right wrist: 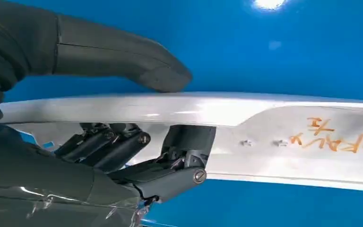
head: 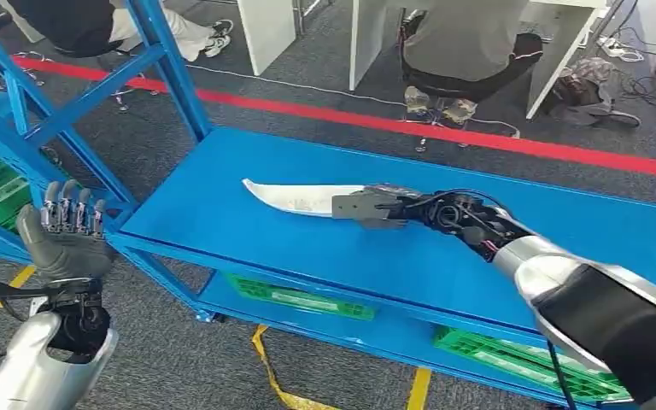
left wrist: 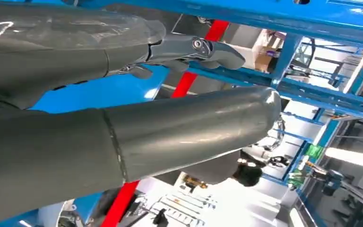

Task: Take the parts from the cabinet and place them on the table.

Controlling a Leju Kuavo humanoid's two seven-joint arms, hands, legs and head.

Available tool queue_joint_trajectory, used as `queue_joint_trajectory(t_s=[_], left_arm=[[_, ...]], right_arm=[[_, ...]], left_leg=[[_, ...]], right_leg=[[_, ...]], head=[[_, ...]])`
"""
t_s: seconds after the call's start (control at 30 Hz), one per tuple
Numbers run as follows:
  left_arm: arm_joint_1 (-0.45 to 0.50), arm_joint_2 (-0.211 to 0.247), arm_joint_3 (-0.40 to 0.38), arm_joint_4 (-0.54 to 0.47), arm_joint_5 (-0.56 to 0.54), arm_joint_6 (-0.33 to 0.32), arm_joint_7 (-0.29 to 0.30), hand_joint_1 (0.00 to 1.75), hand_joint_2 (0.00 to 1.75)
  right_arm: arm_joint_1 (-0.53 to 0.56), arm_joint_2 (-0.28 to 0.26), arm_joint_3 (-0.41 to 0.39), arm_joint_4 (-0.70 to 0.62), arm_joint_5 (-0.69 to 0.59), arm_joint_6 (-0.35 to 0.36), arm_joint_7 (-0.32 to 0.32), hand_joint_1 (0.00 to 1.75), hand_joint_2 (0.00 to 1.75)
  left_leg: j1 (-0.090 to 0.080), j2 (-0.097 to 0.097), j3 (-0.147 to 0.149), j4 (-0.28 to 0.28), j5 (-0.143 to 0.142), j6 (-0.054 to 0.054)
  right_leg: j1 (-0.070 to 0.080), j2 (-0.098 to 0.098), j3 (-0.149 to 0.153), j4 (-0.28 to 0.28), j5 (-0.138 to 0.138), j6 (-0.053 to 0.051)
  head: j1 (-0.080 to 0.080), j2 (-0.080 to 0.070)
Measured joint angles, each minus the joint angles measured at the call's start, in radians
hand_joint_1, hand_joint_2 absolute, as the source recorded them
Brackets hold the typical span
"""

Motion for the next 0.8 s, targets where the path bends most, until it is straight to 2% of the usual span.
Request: queue_joint_trajectory(t_s=[0.23, 0.37, 0.5, 0.67, 0.8], left_arm=[[-0.002, 0.0, 0.0, 0.0, 0.002, -0.005, -0.004, 0.0, 0.0], [-0.002, 0.0, 0.0, 0.0, 0.004, 0.005, -0.004, 0.0, 0.0], [-0.001, 0.0, 0.0, 0.0, 0.008, 0.016, -0.003, 0.0, 0.0], [0.004, 0.002, 0.0, -0.004, 0.01, 0.037, 0.003, 0.0, 0.0], [0.013, 0.008, 0.0, -0.014, 0.01, 0.043, 0.008, 0.0, 0.0]], right_arm=[[0.0, 0.0, -0.037, 0.002, -0.104, 0.048, 0.026, 1.75, 1.75], [0.002, 0.004, -0.074, -0.003, -0.243, 0.106, 0.07, 1.75, 1.75], [0.018, 0.013, -0.113, -0.021, -0.359, 0.131, 0.109, 1.75, 1.75], [0.051, 0.02, -0.148, -0.072, -0.572, 0.128, 0.146, 1.75, 1.75], [0.094, 0.023, -0.166, -0.138, -0.71, 0.087, 0.172, 1.75, 1.75]], left_leg=[[0.0, 0.0, 0.0, 0.0, 0.0, 0.0], [0.0, 0.0, 0.0, 0.0, 0.0, 0.0], [0.0, 0.0, 0.0, 0.0, 0.0, 0.0], [0.0, 0.0, 0.0, 0.0, 0.0, 0.0], [0.0, 0.0, 0.0, 0.0, 0.0, 0.0]], right_leg=[[0.0, 0.0, 0.0, 0.0, 0.0, 0.0], [0.0, 0.0, 0.0, 0.0, 0.0, 0.0], [0.0, 0.0, 0.0, 0.0, 0.0, 0.0], [0.0, 0.001, 0.0, 0.0, 0.0, 0.0], [0.0, 0.0, 0.0, 0.0, 0.0, 0.0]], head=[[0.0, 0.0], [0.0, 0.0], [0.0, 0.0], [0.0, 0.0], [0.0, 0.0]])
